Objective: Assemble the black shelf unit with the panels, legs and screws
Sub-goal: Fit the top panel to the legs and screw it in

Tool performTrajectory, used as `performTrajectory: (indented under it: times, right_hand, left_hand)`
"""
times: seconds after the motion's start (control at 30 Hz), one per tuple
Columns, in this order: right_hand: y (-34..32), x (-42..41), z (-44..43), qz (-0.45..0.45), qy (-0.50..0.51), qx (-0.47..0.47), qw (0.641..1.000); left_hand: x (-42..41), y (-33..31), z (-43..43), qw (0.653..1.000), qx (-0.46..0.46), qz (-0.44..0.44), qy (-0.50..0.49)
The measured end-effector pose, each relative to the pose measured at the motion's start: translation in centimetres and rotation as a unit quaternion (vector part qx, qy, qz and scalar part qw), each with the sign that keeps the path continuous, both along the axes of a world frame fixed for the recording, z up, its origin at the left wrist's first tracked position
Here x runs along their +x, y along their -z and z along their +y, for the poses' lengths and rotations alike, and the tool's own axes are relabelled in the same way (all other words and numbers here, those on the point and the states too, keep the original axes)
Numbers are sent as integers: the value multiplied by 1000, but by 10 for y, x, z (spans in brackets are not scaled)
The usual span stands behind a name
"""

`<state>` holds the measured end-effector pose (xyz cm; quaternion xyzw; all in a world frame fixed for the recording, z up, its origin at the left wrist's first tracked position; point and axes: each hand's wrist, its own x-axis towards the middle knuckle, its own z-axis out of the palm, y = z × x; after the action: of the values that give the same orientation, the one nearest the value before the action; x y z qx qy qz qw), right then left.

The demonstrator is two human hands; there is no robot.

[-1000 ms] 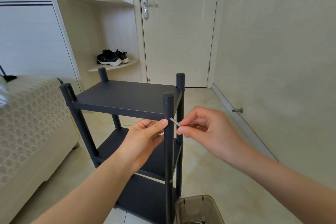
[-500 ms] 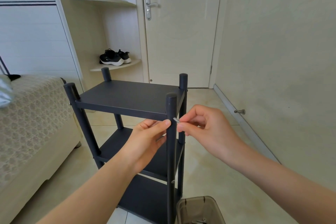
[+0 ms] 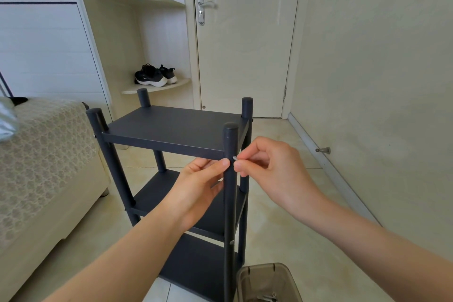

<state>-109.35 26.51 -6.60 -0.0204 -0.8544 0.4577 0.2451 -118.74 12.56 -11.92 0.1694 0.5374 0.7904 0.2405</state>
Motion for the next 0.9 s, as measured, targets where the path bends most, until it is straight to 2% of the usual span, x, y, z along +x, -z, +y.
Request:
performTrajectory:
  times: [0.8,0.9]
  right_hand:
    - [4,-2,-3,19,18,135,991]
    - [2,-3,-3,8,22,112,993]
  left_hand:
    - [3,-4,0,1000,-4,2,-19]
    - [4,-4,0,1000,-5,2,-17]
